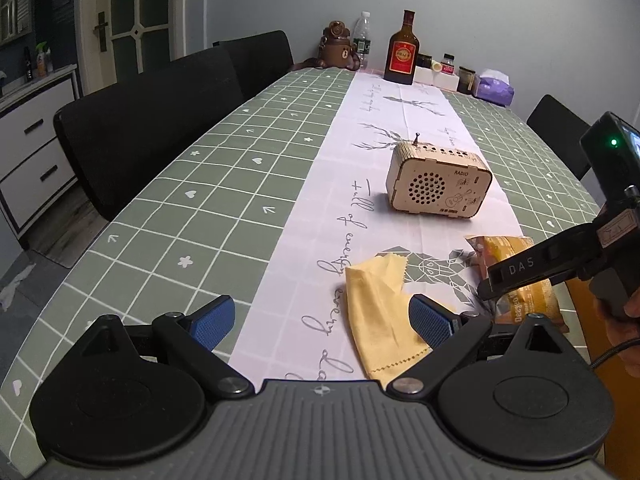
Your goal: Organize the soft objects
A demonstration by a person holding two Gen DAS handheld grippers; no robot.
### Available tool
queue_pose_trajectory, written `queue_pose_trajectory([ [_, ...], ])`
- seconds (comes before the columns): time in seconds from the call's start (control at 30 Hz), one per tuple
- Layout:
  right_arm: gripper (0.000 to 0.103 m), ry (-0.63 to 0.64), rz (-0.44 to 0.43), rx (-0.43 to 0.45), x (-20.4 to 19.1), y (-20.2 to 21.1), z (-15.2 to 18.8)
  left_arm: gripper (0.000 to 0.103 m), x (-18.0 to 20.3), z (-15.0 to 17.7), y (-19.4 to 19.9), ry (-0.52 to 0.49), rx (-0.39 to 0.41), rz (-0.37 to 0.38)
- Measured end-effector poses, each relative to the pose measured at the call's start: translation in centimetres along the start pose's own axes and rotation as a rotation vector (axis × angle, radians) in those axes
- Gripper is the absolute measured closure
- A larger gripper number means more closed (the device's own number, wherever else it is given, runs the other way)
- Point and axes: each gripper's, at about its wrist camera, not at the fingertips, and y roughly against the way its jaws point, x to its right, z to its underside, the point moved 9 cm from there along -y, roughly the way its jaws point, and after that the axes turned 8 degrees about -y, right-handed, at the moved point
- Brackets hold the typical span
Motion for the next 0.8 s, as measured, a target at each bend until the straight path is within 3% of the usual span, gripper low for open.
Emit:
queue_pose_trajectory([
  [0.13,0.035,0.031,-0.007,0.032,-0.1,-0.1,0.0,0.0,0.8,-0.2,-1.6,-0.02,-0.026,0.002],
  [0.23,0.043,0.038,-0.009,0.047,-0.1,0.1,0.0,0.0,1.4,-0.6,-2.9,-0.033,-0.037,-0.005],
  [0.47,0.044,0.054,-0.018,0.057,0.0,0.2,0.0,0.0,2.6,-0.8,-6.6,-0.031,-0.09,-0.043],
  [0.63,0.044,0.062,-0.024,0.061,0.0,0.2,0.1,0.0,3.3,-0.3,-8.2,0.033,-0.114,0.02],
  [0.8,0.044,0.062,-0.024,0.064,0.0,0.2,0.1,0.0,4.0,0.0,-8.9,-0.043,-0.076,-0.06],
])
